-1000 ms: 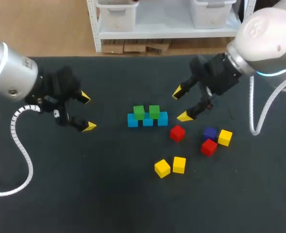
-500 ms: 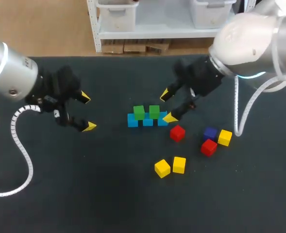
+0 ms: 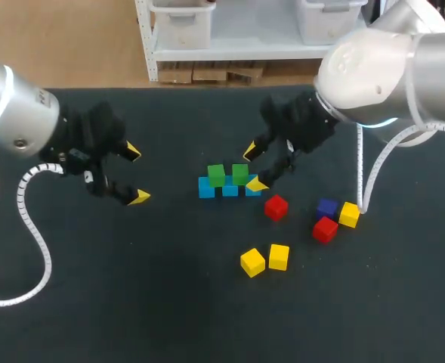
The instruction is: Place the blue cubes, place green cubes on the blue cubes, place the yellow cubes on the green cubes, then place the red cubes on the yellow cubes, and place purple cube on the red cubes.
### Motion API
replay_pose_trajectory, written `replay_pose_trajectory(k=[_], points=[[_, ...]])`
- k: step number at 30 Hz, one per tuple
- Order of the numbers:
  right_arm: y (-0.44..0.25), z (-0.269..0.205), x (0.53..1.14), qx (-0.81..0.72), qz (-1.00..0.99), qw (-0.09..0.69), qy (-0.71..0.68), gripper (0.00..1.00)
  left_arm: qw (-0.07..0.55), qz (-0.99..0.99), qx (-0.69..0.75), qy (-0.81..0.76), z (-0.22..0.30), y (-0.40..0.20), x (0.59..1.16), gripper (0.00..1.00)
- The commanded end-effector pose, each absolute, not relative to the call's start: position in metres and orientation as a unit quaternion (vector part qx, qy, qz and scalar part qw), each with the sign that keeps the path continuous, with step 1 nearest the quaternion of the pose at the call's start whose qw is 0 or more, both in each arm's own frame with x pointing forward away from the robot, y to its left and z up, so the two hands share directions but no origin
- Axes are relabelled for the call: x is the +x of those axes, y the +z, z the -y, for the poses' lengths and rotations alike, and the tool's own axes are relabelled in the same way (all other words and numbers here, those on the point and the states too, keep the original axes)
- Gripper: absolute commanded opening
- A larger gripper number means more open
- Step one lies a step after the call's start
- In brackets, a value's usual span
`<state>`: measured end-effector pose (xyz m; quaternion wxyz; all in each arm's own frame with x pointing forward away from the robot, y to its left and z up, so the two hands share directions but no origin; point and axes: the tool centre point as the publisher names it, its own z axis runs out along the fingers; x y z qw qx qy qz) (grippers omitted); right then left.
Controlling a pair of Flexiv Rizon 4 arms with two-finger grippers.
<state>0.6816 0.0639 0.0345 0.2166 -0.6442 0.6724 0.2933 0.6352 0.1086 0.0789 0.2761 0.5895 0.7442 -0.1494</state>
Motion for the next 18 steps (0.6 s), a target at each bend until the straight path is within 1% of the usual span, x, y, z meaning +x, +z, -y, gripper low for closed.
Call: replay_pose_trajectory(k=[1,4,6,8,10,11,12,14,16,18], points=[[0.0335,-0.0652,0.6841,-0.645,-0.672,0.216,0.293,0.73,0.280,-0.742,0.590,-0.152,-0.1110,0.0784,0.6340,1.00],[0.0322,-0.0661,0.6856,-0.645,-0.671,0.216,0.295,0.79,0.280,-0.742,0.590,-0.152,-0.1110,0.0784,0.6340,1.00],[0.0313,-0.0668,0.6865,-0.645,-0.671,0.216,0.295,0.81,0.280,-0.742,0.590,-0.152,-0.1110,0.0784,0.6340,1.00],[0.0300,-0.0678,0.6873,-0.645,-0.670,0.215,0.296,0.80,0.280,-0.742,0.590,-0.152,-0.1110,0.0784,0.6340,1.00],[0.0293,-0.0685,0.6877,-0.646,-0.669,0.215,0.297,0.77,0.280,-0.742,0.590,-0.152,-0.1110,0.0784,0.6340,1.00],[0.0291,-0.0690,0.6877,-0.647,-0.669,0.215,0.297,0.75,0.280,-0.742,0.590,-0.152,-0.1110,0.0784,0.6340,1.00],[0.0286,-0.0695,0.6877,-0.647,-0.668,0.215,0.298,0.69,0.280,-0.742,0.590,-0.152,-0.1110,0.0784,0.6340,1.00],[0.0277,-0.0705,0.6878,-0.648,-0.667,0.215,0.298,0.51,0.280,-0.742,0.590,-0.152,-0.1110,0.0784,0.6340,1.00],[0.0271,-0.0709,0.6880,-0.649,-0.666,0.214,0.298,0.47,0.280,-0.742,0.590,-0.152,-0.1110,0.0784,0.6340,1.00],[0.0271,-0.0709,0.6882,-0.650,-0.666,0.214,0.298,0.40,0.280,-0.742,0.590,-0.152,-0.1110,0.0784,0.6340,1.00]])
